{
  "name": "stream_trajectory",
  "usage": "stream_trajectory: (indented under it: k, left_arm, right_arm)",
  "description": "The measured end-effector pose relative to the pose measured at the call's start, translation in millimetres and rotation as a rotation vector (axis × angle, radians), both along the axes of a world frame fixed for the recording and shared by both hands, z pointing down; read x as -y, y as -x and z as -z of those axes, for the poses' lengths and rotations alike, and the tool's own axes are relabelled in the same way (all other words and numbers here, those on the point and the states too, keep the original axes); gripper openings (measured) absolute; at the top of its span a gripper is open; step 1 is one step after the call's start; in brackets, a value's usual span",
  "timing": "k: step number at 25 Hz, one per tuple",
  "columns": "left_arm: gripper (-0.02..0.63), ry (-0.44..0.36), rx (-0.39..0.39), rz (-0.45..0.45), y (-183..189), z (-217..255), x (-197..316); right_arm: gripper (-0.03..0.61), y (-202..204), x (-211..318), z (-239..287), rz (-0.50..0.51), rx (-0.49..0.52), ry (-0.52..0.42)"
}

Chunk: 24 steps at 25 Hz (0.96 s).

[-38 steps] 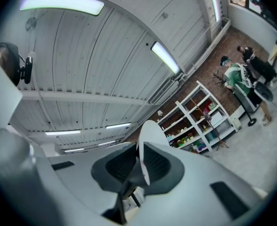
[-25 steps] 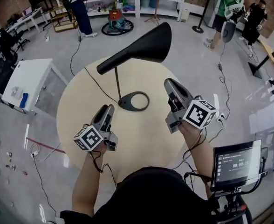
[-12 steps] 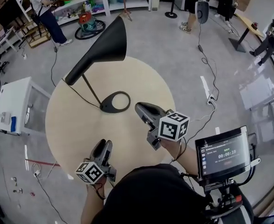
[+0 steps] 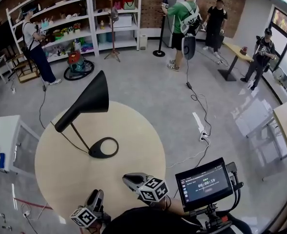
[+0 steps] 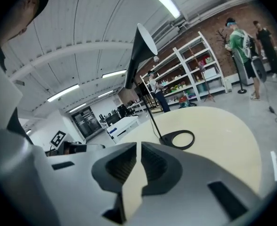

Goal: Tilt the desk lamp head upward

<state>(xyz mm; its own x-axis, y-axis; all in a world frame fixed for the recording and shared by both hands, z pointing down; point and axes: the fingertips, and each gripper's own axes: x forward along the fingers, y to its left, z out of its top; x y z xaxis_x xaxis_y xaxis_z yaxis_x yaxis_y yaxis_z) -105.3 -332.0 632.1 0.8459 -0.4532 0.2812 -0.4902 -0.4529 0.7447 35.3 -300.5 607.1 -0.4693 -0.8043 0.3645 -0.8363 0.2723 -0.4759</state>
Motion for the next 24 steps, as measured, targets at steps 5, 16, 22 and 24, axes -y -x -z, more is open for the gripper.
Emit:
stream_trajectory:
  k: [5,16,22,24]
  left_arm:
    - [0.192,0.012,0.005,-0.02,-6.5,-6.4,-1.3]
    - [0.192,0.069,-0.033,-0.005,-5.7,-3.8,-1.8]
    - [0.192,0.081,-0.034,-0.007,-11.8,-2.9,-4.0]
    - [0.192,0.087,-0.037,-0.007,-11.7,-5.4,-4.0]
  right_arm:
    - [0.029,19.0,-3.5,-3.5,0.05,-0.015,0.002]
    - [0.029,22.4,-3.9,-1.9,0.062,-0.033,0.003]
    - [0.029,14.4,-6.7,-1.0,0.054,-0.038,0.013]
    - [0.029,13.8,-7.5,-3.6,0.051,-0.041,0.018]
